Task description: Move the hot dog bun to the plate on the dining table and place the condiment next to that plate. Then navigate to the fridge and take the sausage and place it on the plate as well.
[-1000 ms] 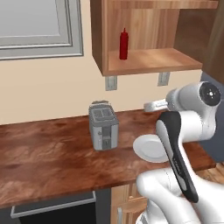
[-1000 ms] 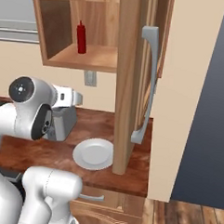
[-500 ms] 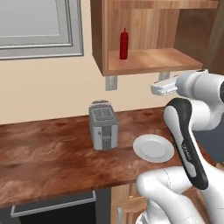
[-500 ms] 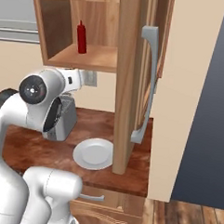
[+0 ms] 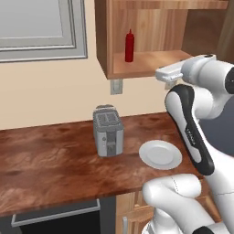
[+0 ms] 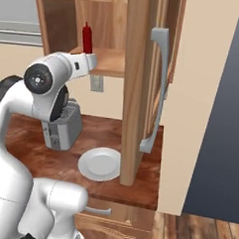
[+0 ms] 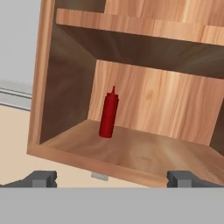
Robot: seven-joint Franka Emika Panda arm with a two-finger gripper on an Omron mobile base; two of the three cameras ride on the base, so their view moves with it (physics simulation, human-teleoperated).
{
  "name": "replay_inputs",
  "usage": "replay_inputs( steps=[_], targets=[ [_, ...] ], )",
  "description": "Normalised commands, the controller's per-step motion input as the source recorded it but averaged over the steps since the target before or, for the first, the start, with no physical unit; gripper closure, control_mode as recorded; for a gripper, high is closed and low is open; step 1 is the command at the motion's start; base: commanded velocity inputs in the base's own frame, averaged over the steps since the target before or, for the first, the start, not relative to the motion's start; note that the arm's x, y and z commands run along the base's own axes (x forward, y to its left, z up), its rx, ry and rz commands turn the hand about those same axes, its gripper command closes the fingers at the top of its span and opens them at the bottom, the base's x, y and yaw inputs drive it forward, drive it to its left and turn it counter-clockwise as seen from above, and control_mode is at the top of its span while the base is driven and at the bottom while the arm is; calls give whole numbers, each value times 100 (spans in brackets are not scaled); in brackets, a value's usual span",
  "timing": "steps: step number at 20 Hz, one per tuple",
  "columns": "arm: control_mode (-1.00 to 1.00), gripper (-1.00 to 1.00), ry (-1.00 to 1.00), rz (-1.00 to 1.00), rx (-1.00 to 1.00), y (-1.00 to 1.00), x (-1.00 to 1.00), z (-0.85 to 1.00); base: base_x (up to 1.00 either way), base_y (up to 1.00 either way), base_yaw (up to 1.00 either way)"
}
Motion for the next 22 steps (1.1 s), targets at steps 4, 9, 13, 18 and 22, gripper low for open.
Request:
replay_inputs(
  steps=[4,9,13,18,22],
  targets=[
    [-100,-100,-3,0,0,0,5,5,0,0,0],
    [-100,-100,0,0,0,0,5,2,0,0,0],
    [-100,-100,0,0,1,0,18,3,0,0,0],
    [-100,-100,0,0,2,0,27,0,0,0,0],
    [-100,-100,-2,1,3,6,42,0,0,0,0]
  ],
)
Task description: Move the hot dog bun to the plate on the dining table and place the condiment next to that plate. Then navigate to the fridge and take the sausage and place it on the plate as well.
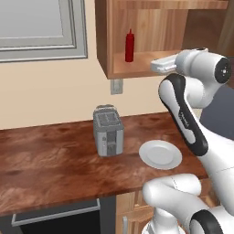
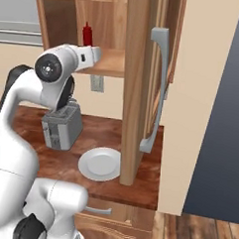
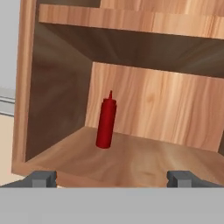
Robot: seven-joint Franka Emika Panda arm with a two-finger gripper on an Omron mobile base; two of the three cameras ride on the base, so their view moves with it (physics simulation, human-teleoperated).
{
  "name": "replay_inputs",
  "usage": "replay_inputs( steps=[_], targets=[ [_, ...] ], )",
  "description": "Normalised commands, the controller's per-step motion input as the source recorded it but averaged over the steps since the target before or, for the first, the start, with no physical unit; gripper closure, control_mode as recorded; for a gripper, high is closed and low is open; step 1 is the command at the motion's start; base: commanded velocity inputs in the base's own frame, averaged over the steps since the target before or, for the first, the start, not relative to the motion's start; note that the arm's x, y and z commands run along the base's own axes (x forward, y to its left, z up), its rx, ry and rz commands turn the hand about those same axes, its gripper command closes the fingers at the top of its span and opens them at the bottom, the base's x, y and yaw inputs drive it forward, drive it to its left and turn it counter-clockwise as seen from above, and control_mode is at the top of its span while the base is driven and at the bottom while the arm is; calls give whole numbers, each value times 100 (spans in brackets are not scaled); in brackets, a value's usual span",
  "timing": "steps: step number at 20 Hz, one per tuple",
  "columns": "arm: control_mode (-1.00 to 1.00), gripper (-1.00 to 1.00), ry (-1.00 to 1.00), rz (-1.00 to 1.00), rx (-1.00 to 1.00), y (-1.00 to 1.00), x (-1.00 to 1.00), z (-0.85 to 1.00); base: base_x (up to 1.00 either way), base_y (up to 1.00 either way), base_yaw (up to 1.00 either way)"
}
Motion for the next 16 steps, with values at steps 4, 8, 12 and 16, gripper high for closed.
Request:
replay_inputs(
  steps=[4,8,12,16],
  targets=[
    [-100,-100,-7,10,6,14,46,0,0,0,0],
    [-100,-100,-7,14,6,0,39,0,0,0,0],
    [-100,-100,2,2,2,0,40,0,0,0,0],
    [-100,-100,14,0,0,0,46,0,0,0,0]
  ],
)
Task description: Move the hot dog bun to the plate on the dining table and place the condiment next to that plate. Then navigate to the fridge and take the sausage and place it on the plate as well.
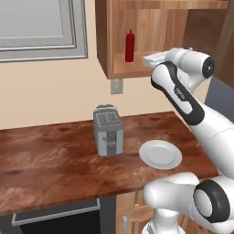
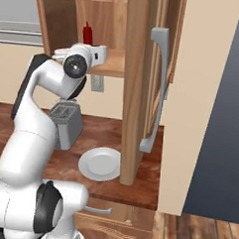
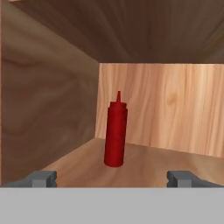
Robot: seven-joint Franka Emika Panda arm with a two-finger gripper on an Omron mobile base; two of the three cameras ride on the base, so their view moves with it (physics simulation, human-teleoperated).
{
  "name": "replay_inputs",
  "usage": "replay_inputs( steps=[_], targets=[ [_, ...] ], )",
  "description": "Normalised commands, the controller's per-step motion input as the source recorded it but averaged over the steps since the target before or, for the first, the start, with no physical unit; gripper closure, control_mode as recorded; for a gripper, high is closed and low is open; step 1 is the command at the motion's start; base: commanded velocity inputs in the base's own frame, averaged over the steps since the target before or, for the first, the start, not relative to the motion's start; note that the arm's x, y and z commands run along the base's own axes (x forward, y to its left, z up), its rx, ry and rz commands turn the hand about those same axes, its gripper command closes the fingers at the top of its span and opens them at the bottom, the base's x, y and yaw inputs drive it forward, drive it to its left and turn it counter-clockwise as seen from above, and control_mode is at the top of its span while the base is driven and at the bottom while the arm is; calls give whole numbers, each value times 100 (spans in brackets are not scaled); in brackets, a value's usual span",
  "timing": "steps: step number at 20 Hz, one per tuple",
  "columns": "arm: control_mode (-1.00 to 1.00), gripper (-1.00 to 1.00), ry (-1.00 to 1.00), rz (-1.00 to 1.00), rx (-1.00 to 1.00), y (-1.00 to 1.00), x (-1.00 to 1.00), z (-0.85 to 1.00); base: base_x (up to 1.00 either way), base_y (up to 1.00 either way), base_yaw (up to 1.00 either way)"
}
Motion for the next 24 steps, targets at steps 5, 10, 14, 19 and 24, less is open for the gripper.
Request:
replay_inputs(
  steps=[5,10,14,19,24],
  targets=[
    [-100,-100,8,0,0,3,47,0,0,0,0],
    [-100,-100,2,0,0,11,42,13,0,0,0],
    [-100,-100,2,0,0,15,37,5,0,0,0],
    [-100,-100,2,0,0,16,29,0,0,0,0],
    [-100,-100,0,0,0,9,30,0,0,0,0]
  ],
)
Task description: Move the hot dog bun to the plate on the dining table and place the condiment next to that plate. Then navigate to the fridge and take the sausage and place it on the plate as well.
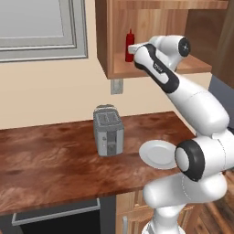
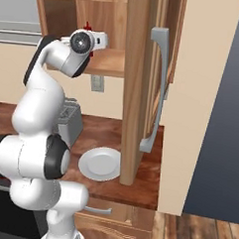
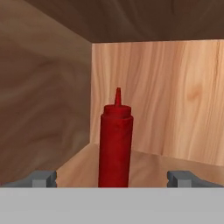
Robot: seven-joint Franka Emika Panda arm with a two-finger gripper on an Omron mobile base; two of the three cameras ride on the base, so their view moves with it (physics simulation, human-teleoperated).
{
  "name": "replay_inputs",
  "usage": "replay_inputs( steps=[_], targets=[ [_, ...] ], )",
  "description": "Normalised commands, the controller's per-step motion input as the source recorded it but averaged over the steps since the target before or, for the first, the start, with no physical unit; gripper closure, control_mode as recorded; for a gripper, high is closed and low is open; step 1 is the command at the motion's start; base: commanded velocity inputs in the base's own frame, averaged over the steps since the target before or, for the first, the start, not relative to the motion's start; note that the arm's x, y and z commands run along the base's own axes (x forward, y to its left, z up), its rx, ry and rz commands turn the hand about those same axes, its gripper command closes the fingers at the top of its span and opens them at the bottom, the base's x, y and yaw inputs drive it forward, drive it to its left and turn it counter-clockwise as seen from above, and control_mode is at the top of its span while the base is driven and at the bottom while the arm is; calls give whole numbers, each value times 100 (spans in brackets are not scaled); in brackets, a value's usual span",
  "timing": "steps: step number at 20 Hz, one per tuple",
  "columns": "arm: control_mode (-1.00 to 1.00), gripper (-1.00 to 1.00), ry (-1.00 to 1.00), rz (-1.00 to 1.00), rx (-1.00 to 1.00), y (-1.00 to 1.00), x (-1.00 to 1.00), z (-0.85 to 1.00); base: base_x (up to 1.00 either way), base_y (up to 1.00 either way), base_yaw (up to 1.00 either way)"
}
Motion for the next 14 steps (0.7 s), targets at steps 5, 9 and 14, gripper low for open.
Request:
replay_inputs(
  steps=[5,9,14],
  targets=[
    [-100,-100,3,0,0,1,32,0,0,0,0],
    [-100,-100,4,0,0,1,32,0,0,0,0],
    [-100,-100,5,0,0,7,32,0,0,0,0]
  ],
)
